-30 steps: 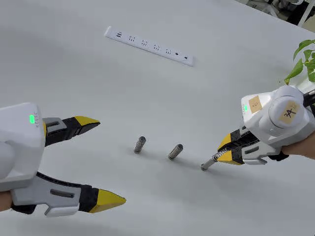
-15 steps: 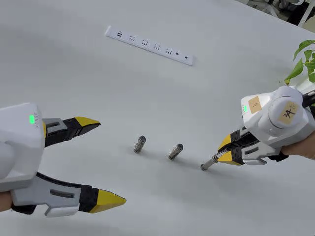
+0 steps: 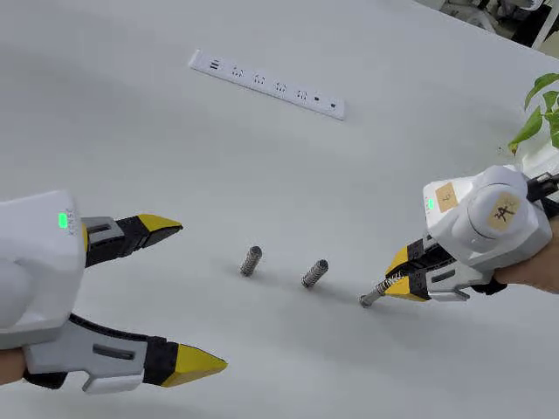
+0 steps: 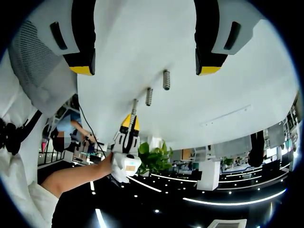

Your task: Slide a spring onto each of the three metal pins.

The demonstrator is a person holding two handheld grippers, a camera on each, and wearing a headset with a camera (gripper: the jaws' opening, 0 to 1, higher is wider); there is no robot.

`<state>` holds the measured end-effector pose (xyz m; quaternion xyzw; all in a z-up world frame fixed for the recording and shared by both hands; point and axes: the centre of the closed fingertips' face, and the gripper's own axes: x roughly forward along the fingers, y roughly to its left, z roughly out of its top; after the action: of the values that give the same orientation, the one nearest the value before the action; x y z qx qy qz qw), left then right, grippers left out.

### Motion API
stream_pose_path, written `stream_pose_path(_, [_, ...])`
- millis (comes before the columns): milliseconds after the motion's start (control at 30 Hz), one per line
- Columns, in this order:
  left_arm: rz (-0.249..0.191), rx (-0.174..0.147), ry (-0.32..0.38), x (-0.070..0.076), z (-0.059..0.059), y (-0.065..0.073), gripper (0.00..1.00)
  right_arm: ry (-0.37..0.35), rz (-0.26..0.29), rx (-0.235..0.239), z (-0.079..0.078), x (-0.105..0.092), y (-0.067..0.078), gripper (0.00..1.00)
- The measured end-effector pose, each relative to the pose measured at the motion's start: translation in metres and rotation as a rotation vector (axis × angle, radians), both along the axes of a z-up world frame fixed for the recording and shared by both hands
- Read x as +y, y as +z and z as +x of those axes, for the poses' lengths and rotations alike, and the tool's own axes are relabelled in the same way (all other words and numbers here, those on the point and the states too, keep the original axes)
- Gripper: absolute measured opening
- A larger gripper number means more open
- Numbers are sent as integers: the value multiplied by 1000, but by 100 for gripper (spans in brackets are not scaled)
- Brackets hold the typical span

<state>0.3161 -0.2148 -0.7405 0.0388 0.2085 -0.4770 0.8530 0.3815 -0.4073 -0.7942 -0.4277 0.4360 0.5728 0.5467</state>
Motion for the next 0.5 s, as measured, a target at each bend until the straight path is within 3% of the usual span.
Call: stream_pose_path(500, [3,1,1,1,0,-2,87,2,-3,8,2,2,-14,7])
